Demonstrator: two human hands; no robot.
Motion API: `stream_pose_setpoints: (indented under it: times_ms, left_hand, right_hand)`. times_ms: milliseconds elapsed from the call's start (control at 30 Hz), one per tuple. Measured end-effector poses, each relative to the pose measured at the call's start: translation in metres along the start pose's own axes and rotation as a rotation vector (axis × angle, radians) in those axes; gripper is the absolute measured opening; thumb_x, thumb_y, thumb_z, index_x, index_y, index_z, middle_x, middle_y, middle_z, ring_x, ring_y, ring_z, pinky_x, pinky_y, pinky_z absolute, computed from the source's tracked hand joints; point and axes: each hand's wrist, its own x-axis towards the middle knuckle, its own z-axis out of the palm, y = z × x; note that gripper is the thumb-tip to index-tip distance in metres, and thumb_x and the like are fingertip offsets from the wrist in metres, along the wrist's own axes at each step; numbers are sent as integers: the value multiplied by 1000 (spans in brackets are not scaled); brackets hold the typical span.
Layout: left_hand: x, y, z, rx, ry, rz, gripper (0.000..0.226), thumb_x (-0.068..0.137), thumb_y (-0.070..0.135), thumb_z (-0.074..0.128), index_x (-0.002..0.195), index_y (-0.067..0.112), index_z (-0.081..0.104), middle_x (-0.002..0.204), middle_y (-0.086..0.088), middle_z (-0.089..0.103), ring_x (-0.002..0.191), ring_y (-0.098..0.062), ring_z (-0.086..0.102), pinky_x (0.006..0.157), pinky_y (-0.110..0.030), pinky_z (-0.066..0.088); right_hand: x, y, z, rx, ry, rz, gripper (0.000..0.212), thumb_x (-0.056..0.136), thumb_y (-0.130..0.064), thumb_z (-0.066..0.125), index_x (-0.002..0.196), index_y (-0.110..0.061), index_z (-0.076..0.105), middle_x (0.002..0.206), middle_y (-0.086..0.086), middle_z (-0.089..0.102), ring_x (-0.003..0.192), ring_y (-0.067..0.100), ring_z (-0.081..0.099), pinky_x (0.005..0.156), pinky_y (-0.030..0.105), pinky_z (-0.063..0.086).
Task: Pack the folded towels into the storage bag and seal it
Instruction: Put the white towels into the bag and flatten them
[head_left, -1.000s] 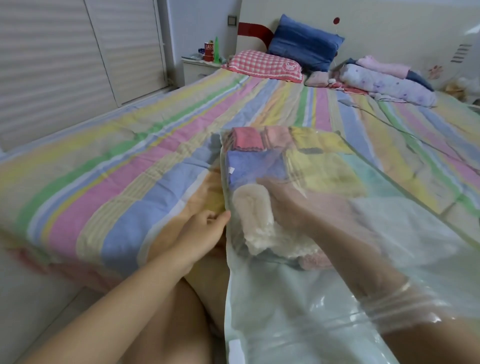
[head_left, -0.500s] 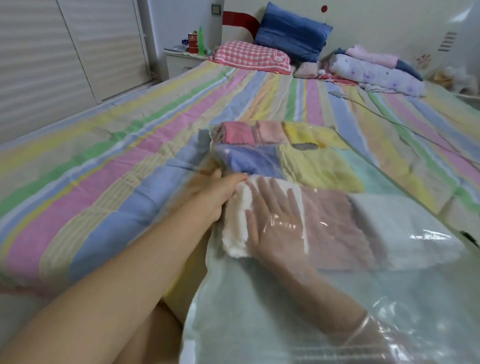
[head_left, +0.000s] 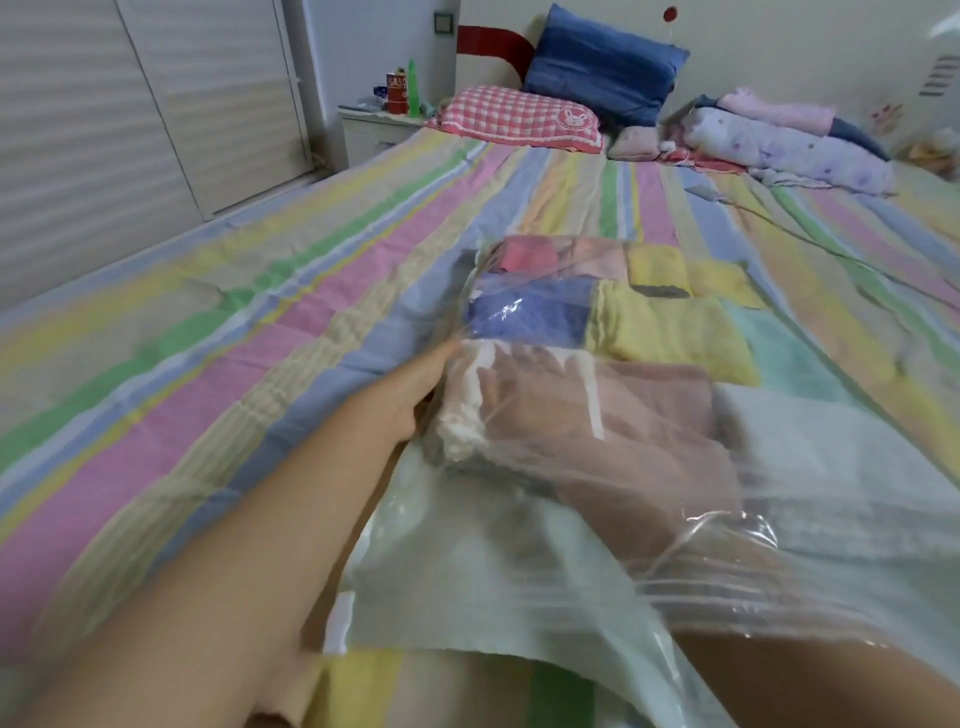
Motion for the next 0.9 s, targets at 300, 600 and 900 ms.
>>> stream_pose_setpoints:
  times_ms: [300,600,900]
  left_hand:
    - [-115,-34,-57,413,24,-135,27,90,32,65,92,5,68,67,-3,72,54,-11,66,48,-20,50]
    - [-168,-77,-72,521,114,63,23,86,20,71,86,-3,68,47,-2,48,32,-12,45,36,-18,39]
    - [-173,-78,-82,606,20,95,24,88,21,69,73,8,55,38,7,46,36,-10,44,38,-19,37]
  right_hand:
    - [-22,-12,-2,-123,-83,37,62,90,-54,28,147,-32,21,154,1,19,142,23,13,111,51,2]
    - [-115,-18,-15,-6,114,-173,57,84,-42,38,135,-21,54,143,13,49,133,39,42,107,55,18]
    - [-212,-38,-75,215,-370,-354,50,90,-38,27,132,-27,50,143,-7,44,139,14,32,113,28,27]
